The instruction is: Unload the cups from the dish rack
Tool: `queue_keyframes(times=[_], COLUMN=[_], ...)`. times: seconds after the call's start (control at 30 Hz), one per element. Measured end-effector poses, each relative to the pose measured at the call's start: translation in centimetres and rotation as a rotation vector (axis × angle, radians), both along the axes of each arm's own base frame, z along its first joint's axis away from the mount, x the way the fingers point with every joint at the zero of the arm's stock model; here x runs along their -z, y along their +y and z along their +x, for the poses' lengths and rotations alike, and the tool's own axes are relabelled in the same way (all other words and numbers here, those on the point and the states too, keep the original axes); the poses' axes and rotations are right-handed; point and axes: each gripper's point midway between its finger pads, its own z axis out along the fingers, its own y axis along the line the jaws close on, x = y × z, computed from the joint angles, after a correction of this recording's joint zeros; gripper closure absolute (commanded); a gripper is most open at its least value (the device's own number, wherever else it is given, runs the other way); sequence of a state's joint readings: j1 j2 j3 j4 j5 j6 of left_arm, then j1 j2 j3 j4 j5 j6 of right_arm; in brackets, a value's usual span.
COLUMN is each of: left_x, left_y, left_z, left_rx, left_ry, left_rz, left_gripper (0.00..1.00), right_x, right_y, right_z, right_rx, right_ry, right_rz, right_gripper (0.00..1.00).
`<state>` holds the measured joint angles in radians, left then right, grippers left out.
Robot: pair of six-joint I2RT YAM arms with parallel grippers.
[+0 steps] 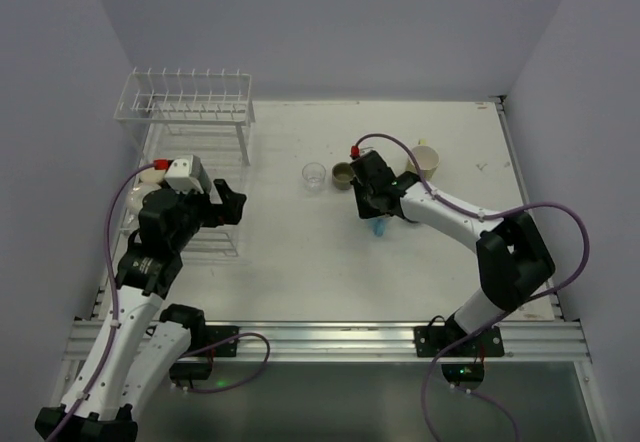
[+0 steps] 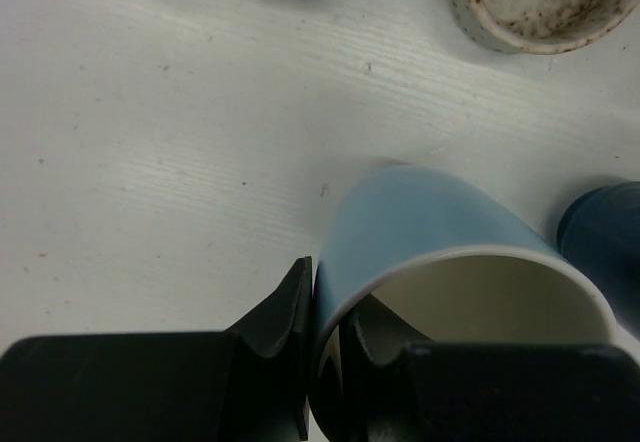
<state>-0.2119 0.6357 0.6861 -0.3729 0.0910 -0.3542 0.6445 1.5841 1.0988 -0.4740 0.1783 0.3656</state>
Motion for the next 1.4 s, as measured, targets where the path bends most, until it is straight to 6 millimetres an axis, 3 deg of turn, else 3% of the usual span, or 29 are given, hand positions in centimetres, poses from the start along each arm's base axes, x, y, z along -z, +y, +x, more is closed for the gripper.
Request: queue_keyframes(times=[0.2,0.23,0.33,0.53,0.67,0.83,0.97,1.1,1.23,1.4], left_x=[0.3,0.4,0.9,2.6,2.7,1.0,-0.4,0.0,1.9,2.6], left_y=[0.9,1.2,2.3,4.3,5.3,6.6,8.5,10.1,12.6,15.7], left_z=[0.3,0.3,0.6,0.8,1.2,1.4,1.0,0.9,0.9,0.0], left_rx=[-0.045,-0.059,-0.118,-0.229,-0.3,-0.403,-0.503,-0.578,-0.672,-0.769], left_ry=[0.001,0.004,0.021,0.1,0.136,0.115,0.077,0.113,0.202,0.283], left_rz=[0.028,0.034,0.062,0.118,0.129,0.114,0.131,0.178,0.231,0.26], left_gripper=[0.0,0.0,0.0,0.0,0.0,0.0,0.0,0.0,0.0,0.0], right_x=[1.2,1.3,1.5,1.2,-0.1,-3.9,-7.5,-9.6,-10.2,-9.7], right_y=[-1.0,-1.1,-1.3,-1.5,-1.3,-0.9,-0.2,0.6,1.3,2.0], right_z=[0.9,1.0,1.1,1.4,1.4,1.0,0.3,-0.9,-2.4,-3.5], right_rx=[0.007,0.006,0.004,0.001,0.001,-0.008,-0.031,-0.064,-0.104,-0.139], right_ry=[0.009,0.009,0.009,-0.01,-0.038,-0.118,-0.2,-0.253,-0.277,-0.269], right_rz=[-0.101,-0.108,-0.125,-0.132,-0.107,-0.009,0.098,0.202,0.3,0.361], right_gripper=[0.97,0.85,0.59,0.45,0.35,0.02,0.01,0.01,0.01,0.01])
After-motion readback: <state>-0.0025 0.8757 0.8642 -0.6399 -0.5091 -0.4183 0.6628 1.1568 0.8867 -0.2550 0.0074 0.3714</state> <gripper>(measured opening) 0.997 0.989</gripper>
